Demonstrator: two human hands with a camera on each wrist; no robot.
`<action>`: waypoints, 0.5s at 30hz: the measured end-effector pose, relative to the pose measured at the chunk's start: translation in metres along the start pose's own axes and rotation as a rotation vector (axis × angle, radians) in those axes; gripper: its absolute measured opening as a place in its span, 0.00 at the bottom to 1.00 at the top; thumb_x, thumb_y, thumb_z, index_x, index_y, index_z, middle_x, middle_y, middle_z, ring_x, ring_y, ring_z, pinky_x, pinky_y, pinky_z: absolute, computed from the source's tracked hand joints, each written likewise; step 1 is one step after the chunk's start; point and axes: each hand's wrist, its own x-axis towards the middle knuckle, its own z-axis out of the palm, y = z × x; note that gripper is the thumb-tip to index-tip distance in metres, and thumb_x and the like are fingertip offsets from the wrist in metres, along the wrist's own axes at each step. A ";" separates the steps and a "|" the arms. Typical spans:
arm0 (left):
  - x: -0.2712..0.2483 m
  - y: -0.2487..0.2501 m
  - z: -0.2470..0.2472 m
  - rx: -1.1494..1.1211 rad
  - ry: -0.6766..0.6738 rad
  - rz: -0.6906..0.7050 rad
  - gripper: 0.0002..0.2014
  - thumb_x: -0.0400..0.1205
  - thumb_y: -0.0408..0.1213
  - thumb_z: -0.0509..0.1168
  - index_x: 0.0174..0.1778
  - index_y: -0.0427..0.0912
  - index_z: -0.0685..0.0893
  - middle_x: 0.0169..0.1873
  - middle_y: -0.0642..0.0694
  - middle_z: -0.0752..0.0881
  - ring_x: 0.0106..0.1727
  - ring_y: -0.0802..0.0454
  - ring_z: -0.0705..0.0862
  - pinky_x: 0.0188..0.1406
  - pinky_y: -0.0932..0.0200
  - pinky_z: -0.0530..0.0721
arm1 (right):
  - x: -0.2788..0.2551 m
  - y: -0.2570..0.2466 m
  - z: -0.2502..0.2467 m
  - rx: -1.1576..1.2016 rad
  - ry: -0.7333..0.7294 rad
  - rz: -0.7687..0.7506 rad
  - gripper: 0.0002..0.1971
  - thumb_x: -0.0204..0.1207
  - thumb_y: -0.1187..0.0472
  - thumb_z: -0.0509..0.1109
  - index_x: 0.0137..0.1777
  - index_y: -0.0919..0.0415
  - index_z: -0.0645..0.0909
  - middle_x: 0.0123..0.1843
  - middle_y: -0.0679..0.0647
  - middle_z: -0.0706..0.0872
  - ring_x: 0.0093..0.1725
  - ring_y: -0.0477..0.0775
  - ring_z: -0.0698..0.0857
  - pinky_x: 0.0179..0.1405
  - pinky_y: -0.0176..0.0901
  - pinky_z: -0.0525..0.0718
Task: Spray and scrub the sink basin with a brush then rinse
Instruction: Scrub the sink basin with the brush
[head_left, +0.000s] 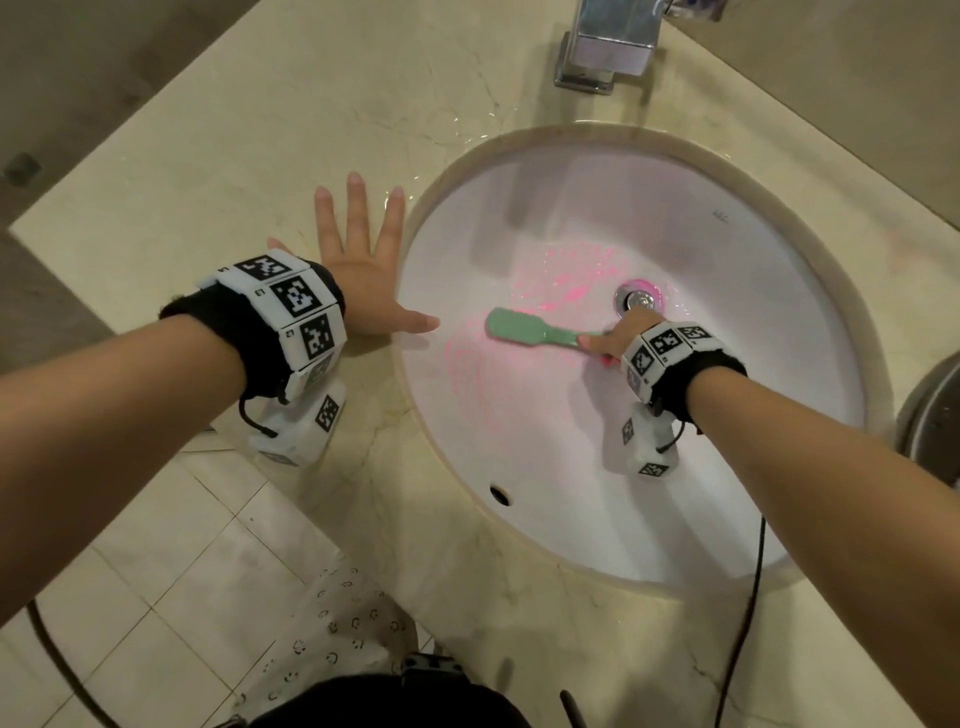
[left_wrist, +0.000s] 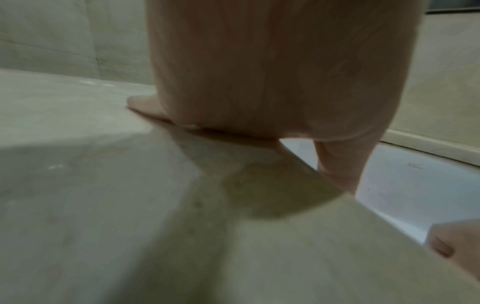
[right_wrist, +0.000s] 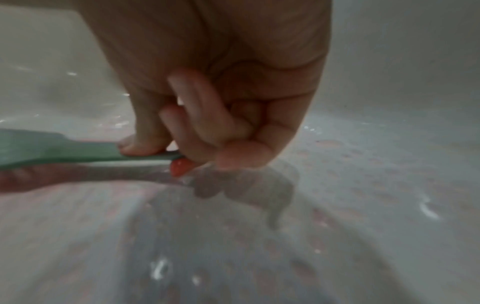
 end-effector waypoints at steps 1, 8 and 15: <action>0.000 0.000 0.000 0.000 -0.002 0.000 0.61 0.70 0.69 0.65 0.74 0.56 0.18 0.72 0.46 0.16 0.76 0.37 0.22 0.66 0.17 0.40 | 0.001 -0.001 -0.004 0.068 0.036 0.028 0.27 0.71 0.35 0.66 0.44 0.62 0.72 0.31 0.54 0.74 0.25 0.51 0.70 0.23 0.39 0.67; 0.000 0.000 0.000 -0.002 -0.001 0.003 0.61 0.70 0.69 0.65 0.74 0.55 0.18 0.72 0.45 0.16 0.76 0.36 0.22 0.66 0.17 0.41 | 0.006 0.011 0.004 0.475 -0.005 0.095 0.20 0.74 0.43 0.70 0.34 0.59 0.74 0.33 0.54 0.79 0.30 0.53 0.76 0.35 0.44 0.77; 0.000 0.000 0.002 0.002 0.025 0.007 0.61 0.70 0.68 0.65 0.75 0.55 0.20 0.74 0.45 0.18 0.77 0.36 0.23 0.65 0.16 0.42 | -0.006 0.002 0.024 0.250 -0.228 -0.017 0.23 0.70 0.40 0.71 0.42 0.63 0.81 0.37 0.60 0.80 0.35 0.56 0.76 0.42 0.44 0.73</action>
